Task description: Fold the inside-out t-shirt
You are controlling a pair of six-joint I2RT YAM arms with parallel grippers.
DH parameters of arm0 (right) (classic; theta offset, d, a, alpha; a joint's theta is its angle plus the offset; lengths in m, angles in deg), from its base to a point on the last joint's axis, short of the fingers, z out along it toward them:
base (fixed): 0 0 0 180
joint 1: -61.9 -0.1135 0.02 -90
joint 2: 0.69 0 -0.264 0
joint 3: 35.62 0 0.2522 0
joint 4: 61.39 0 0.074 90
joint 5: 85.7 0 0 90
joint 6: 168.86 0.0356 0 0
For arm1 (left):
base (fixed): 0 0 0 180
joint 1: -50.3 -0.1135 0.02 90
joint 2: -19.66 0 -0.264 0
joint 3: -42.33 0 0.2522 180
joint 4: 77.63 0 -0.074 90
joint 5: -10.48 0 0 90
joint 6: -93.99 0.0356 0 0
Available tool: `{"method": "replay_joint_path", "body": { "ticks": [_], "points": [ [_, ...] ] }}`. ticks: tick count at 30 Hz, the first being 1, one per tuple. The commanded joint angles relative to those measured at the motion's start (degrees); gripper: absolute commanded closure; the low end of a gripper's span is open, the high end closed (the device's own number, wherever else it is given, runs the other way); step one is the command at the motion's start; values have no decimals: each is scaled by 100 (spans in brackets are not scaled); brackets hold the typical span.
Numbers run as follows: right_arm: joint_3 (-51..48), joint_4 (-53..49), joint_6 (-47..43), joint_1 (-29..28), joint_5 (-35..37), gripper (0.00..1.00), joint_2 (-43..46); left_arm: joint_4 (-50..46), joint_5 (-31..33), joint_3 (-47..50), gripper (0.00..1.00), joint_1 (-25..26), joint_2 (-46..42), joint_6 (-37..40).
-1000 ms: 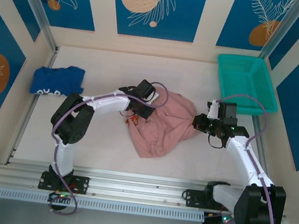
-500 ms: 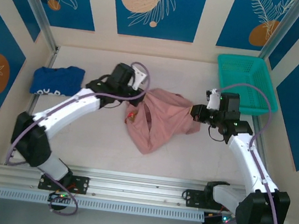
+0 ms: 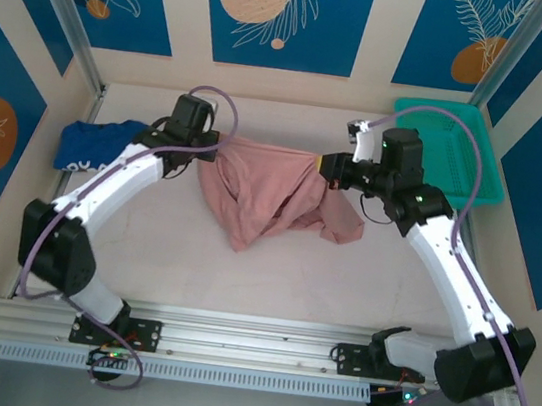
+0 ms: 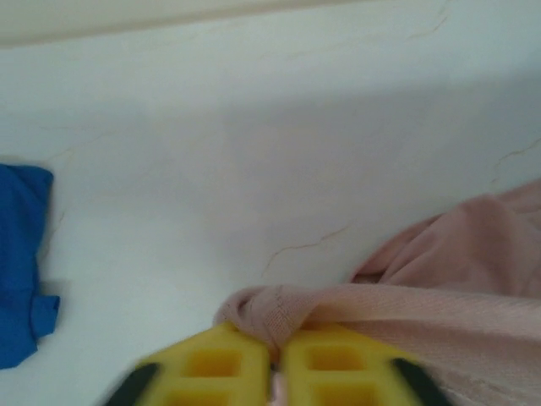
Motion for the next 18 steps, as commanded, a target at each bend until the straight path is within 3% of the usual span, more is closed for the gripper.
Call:
{"method": "replay_joint_path", "body": {
  "ticks": [1,2,5,9,14,18],
  "points": [
    [270,146,67,6,97,100,-511,-412,65,-269,68,-55,293,-103],
    [303,200,110,6,54,100,-701,-449,-24,-135,59,-21,239,-166],
    [412,280,168,17,-60,100,-1162,-103,-405,733,47,239,-433,-342],
    [562,281,124,54,-156,100,-1605,825,-1619,2029,31,913,-1401,-653],
    [662,289,107,116,-208,100,-1849,1711,-2364,2582,27,1912,-1151,-775],
    [667,283,80,144,-197,100,-1860,1625,-2260,2165,27,2394,-308,-485]
  ]
}}
